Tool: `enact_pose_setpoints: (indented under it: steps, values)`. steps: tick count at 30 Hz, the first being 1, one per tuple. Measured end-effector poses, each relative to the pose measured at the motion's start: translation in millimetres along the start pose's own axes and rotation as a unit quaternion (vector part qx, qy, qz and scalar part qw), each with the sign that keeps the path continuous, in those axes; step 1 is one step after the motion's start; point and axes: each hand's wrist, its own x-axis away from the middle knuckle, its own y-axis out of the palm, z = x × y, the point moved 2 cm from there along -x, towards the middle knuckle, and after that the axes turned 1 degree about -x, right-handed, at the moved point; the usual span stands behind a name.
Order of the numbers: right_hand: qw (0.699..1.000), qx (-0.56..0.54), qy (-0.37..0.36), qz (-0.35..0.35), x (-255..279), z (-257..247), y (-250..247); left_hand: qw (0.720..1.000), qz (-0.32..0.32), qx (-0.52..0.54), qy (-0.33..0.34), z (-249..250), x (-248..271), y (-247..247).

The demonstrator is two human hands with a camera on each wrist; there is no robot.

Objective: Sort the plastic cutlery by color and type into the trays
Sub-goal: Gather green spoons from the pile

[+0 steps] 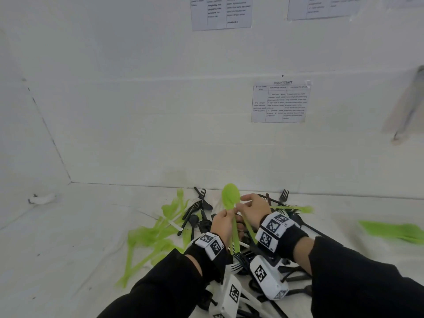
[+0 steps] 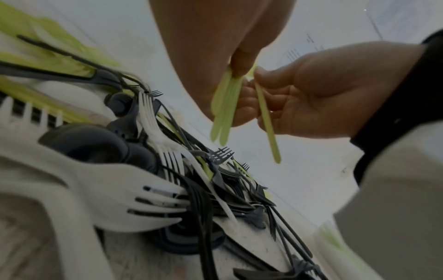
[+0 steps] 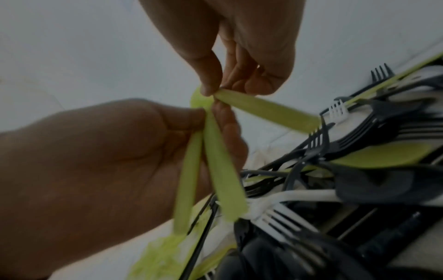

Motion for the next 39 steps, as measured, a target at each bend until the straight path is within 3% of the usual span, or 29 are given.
enact_pose_setpoints:
  steps: [3,6,10,15,19,23,27,30,33,35,39]
  values:
    - [1.0,0.001,-0.003,-0.013,-1,5,3,1.0,0.0,-0.026,0.002,-1,-6,0]
    - [0.998,0.045,-0.042,-0.019,-4,6,-1,0.999,-0.034,-0.013,-0.016,-6,-9,0]
    - [0.987,0.136,-0.071,-0.045,-8,8,-10,0.999,-0.027,-0.01,-0.036,-9,-7,-1]
    - [0.92,0.382,0.007,-0.084,-24,42,-33,0.998,0.001,0.015,-0.056,-12,-11,-9]
    - [0.869,0.469,-0.009,-0.159,-28,69,-32,0.998,0.017,0.009,-0.06,-10,-14,-13]
    - [0.857,0.485,-0.04,-0.168,-30,80,-25,0.998,0.033,0.007,-0.053,-10,-17,-16]
    - [0.85,0.515,-0.045,-0.098,-33,73,-21,0.998,0.044,0.006,-0.049,-14,-18,-18]
    - [0.834,0.531,0.005,-0.147,-33,76,-19,0.997,0.049,0.006,-0.053,-16,-19,-19]
    - [0.81,0.567,-0.006,-0.15,-32,73,-18,0.998,0.045,0.01,-0.053,-15,-17,-19]
    - [0.825,0.551,-0.032,-0.124,-32,66,-21,0.998,0.041,0.008,-0.048,-14,-17,-20]
    - [0.934,0.346,-0.068,-0.052,-38,47,-40,0.999,0.046,-0.014,-0.01,-11,-17,-22]
